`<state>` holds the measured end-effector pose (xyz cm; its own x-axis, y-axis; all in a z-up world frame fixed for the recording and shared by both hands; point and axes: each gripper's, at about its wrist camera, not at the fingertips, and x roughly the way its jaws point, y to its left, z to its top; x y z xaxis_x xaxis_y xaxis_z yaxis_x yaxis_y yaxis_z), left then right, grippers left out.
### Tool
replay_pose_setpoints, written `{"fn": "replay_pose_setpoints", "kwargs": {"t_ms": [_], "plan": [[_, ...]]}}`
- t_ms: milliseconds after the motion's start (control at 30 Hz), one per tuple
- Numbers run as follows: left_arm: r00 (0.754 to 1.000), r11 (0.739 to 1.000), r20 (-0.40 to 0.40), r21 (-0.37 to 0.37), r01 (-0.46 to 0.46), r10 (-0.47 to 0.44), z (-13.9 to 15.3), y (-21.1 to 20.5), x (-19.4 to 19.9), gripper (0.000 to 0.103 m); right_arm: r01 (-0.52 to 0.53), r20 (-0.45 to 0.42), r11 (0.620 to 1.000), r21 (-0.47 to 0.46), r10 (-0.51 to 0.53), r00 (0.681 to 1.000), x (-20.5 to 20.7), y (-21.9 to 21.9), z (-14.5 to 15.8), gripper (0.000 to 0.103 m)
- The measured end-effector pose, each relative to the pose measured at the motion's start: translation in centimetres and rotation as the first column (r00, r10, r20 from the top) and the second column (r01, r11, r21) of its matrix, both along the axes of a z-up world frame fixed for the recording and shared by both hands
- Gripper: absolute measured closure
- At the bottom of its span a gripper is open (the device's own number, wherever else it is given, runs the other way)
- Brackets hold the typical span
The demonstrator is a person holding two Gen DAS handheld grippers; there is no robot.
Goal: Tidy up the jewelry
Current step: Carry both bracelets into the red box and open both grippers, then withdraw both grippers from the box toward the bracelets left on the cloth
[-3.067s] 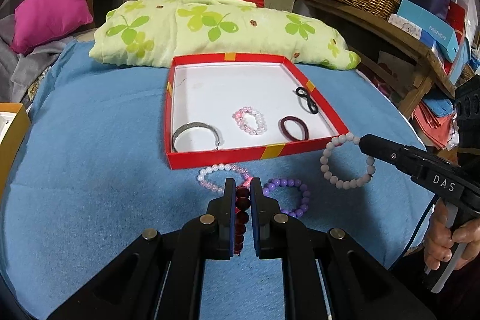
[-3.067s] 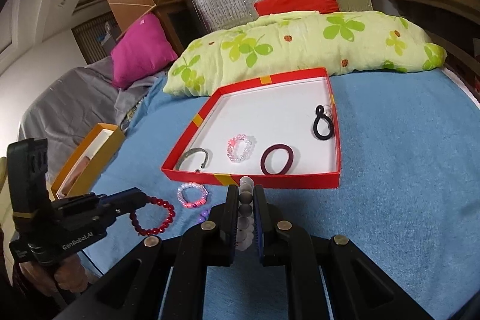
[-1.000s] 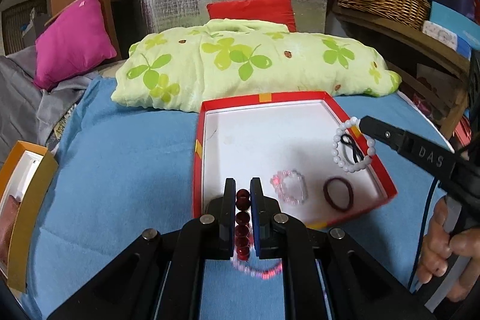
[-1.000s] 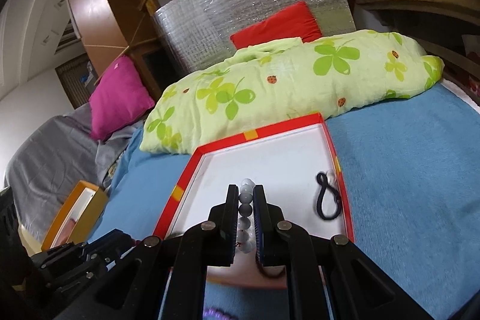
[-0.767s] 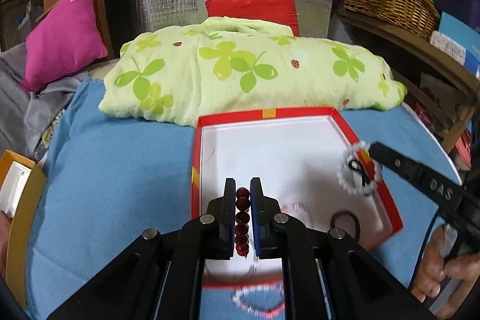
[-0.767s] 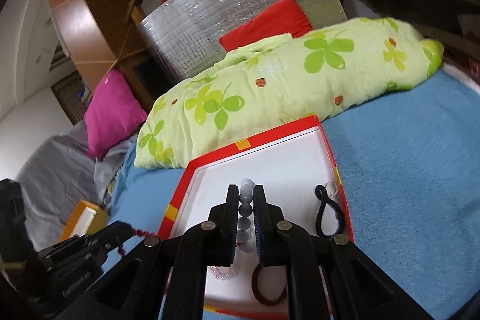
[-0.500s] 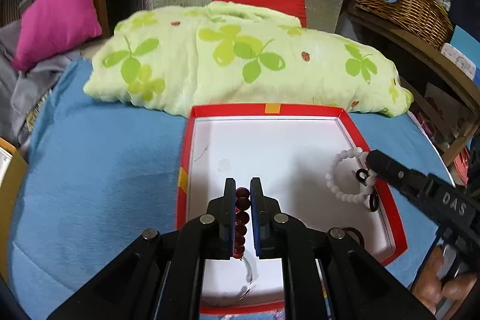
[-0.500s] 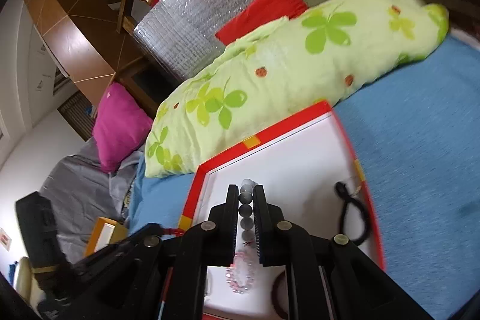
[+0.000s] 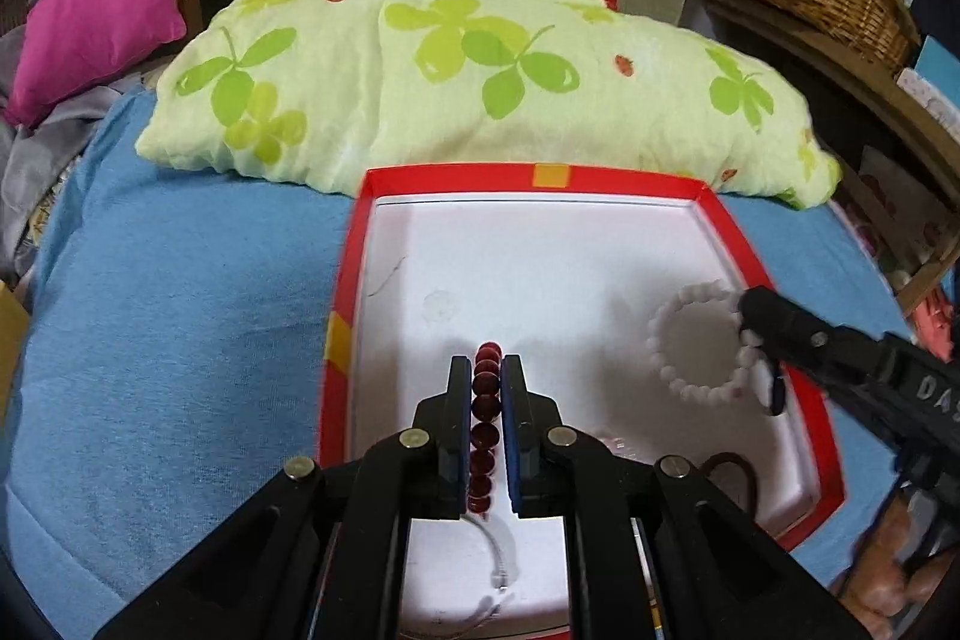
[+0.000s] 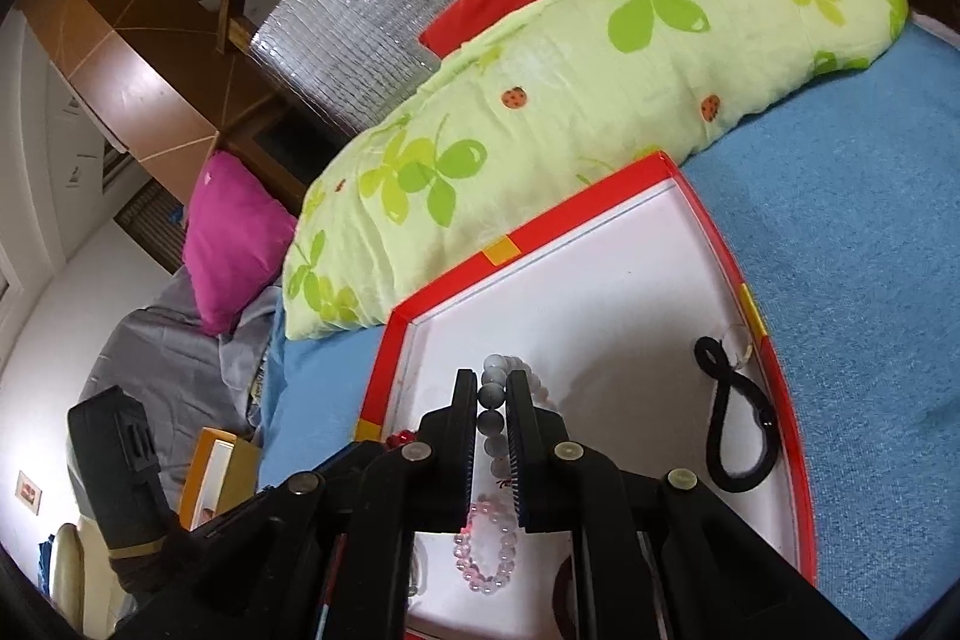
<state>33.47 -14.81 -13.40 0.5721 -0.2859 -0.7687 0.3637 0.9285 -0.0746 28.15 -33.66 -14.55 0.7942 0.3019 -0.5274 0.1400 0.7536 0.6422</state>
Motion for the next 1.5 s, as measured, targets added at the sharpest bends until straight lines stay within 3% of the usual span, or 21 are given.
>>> {"fn": "replay_pose_setpoints", "kwargs": {"t_ms": [133, 167, 200, 267, 333, 400, 467, 1000, 1500], "plan": [[1.000, 0.997, 0.000, 0.069, -0.031, 0.031, -0.7, 0.2, 0.1, 0.092, 0.018, -0.020, 0.999, -0.035, -0.019, 1.000, -0.1, -0.3, 0.0, 0.091], [0.999, 0.996, -0.004, 0.083, -0.033, 0.033, -0.9, 0.2, 0.1, 0.085, 0.026, -0.027, 0.999, -0.044, -0.027, 0.999, -0.2, -0.4, 0.0, 0.089], [0.999, 0.994, -0.005, 0.102, -0.037, 0.038, -1.1, 0.2, -0.1, 0.069, 0.040, -0.037, 0.998, -0.055, -0.042, 0.998, -0.2, -0.4, 0.1, 0.089], [0.999, 0.990, 0.021, 0.132, -0.044, 0.041, -1.1, 0.2, -0.6, 0.050, 0.052, -0.055, 0.994, -0.091, -0.057, 0.997, -0.3, -0.5, 0.2, 0.086], [0.998, 0.987, 0.048, 0.156, -0.044, 0.037, -0.8, 0.3, -1.3, 0.047, 0.057, -0.063, 0.991, -0.118, -0.064, 0.996, -0.7, -0.6, 0.5, 0.068], [0.997, 0.985, 0.066, 0.171, -0.039, 0.028, -0.5, 0.4, -1.9, 0.044, 0.066, -0.059, 0.991, -0.113, -0.073, 0.996, -1.2, -0.9, 0.6, 0.060], [0.996, 0.983, 0.077, 0.178, -0.051, 0.038, -0.2, 0.8, -2.4, 0.039, 0.074, -0.049, 0.990, -0.119, -0.081, 0.996, -1.9, -1.2, 1.0, 0.059], [0.981, 0.968, 0.170, 0.214, -0.133, 0.097, 1.6, 4.2, -7.5, 0.035, -0.010, -0.058, 0.981, -0.193, -0.001, 0.998, -9.1, -0.3, 3.5, 0.059], [0.978, 0.972, 0.191, 0.205, -0.118, 0.079, 1.9, 5.1, -12.7, 0.035, 0.030, -0.066, 0.978, -0.206, -0.044, 0.997, -11.9, -0.1, 3.3, 0.059]]}}
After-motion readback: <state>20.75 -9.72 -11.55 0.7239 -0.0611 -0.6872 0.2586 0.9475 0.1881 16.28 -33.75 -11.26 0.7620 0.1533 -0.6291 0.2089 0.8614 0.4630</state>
